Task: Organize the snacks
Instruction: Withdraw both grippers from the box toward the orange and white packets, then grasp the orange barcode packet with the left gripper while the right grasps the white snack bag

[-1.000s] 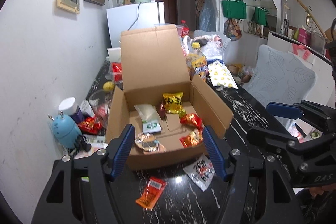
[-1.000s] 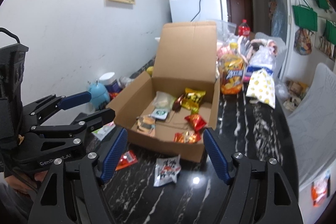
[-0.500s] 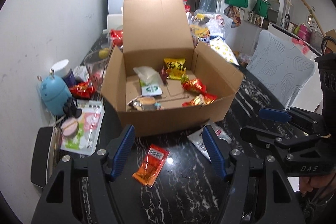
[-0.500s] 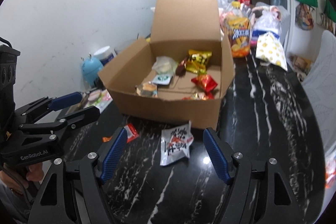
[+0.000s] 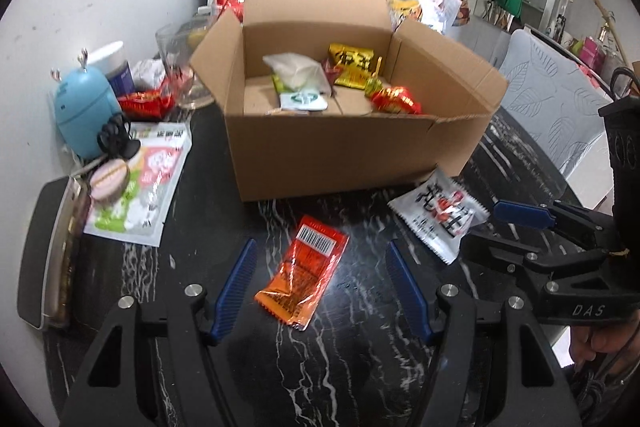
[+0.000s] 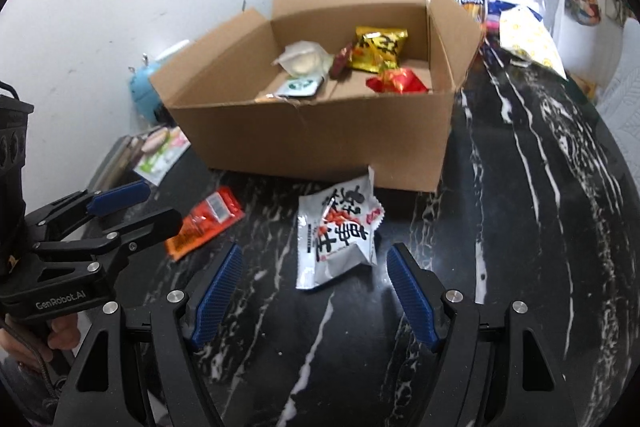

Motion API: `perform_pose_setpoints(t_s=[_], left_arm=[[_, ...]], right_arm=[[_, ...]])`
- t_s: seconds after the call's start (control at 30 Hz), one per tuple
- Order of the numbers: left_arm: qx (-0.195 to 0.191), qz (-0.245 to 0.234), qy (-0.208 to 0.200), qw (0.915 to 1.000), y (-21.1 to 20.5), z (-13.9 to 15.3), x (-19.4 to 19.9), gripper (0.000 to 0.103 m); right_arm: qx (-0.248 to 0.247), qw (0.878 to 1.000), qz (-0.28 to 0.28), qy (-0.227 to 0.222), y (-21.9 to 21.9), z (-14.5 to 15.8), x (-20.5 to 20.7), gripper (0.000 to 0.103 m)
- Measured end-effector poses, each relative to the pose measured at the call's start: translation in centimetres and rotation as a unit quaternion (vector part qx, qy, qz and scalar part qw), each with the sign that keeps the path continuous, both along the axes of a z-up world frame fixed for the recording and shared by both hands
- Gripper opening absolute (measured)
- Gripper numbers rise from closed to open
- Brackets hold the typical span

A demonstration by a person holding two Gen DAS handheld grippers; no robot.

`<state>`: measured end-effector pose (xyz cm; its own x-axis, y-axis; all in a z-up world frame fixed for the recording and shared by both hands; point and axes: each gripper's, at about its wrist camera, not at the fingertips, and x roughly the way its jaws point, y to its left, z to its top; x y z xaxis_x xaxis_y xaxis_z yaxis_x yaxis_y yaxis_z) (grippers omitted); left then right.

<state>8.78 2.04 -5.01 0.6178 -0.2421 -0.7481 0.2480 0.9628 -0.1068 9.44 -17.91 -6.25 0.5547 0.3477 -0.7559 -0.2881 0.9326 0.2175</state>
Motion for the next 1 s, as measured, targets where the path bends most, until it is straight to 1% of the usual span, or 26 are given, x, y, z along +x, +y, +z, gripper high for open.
perform_pose_setpoints(t_s=[0.13,0.4,0.5,0.63,0.7,0.73,0.77,0.8,0.83,0.87,0.9,0.93,0.97,1.0], left_arm=[[0.003,-0.002,0.006,1.0000,0.2,-1.1,0.5,0.066],[0.001,-0.002,0.038,0.9993,0.4,-3.4,2.0,0.066],[-0.002,-0.001,0.042,0.9991,0.4,-3.8,2.1,0.066],[0.005,-0.001,0.034,0.9994,0.4,-3.9,1.9,0.066],[0.019,0.004,0.028,0.9994,0.3,-3.9,1.8,0.057],[0.032,0.007,0.023,0.9992,0.2,-4.0,1.7,0.047],[0.042,0.006,0.018,0.9990,0.0,-4.0,1.5,0.039],[0.037,0.002,0.017,0.9992,0.0,-4.0,1.5,0.035],[0.031,-0.001,0.016,0.9994,0.0,-3.9,1.4,0.027],[0.035,-0.003,0.013,0.9993,-0.1,-3.9,1.3,0.026],[0.038,-0.004,0.010,0.9992,-0.2,-4.0,1.2,0.026],[0.038,-0.003,0.007,0.9992,-0.2,-4.0,1.1,0.022],[0.037,-0.001,0.003,0.9993,-0.2,-3.9,1.1,0.017],[0.036,-0.001,0.003,0.9993,-0.2,-3.9,1.1,0.016]], right_arm=[[-0.008,1.000,-0.004,0.004,0.0,-0.8,0.6,0.075],[-0.015,1.000,-0.002,0.017,0.3,-2.1,2.3,0.075],[-0.018,1.000,0.001,0.021,0.4,-2.6,2.9,0.075],[-0.026,0.999,0.004,0.019,0.7,-2.6,3.2,0.075],[-0.030,0.999,0.003,0.018,0.8,-2.6,3.4,0.075],[-0.033,0.999,0.002,0.017,0.8,-2.7,3.4,0.073],[-0.035,0.999,0.002,0.016,0.8,-2.7,3.4,0.070],[-0.041,0.999,0.001,0.014,0.9,-2.7,3.4,0.065],[-0.044,0.999,0.001,0.013,0.9,-2.7,3.4,0.062],[-0.046,0.999,0.002,0.012,1.0,-2.7,3.4,0.054],[-0.047,0.999,0.002,0.011,1.0,-2.7,3.4,0.043],[-0.048,0.999,0.002,0.010,1.0,-2.7,3.4,0.038],[-0.046,0.999,0.003,0.010,1.0,-2.8,3.3,0.035],[-0.043,0.999,0.005,0.010,0.9,-2.8,3.3,0.033]])
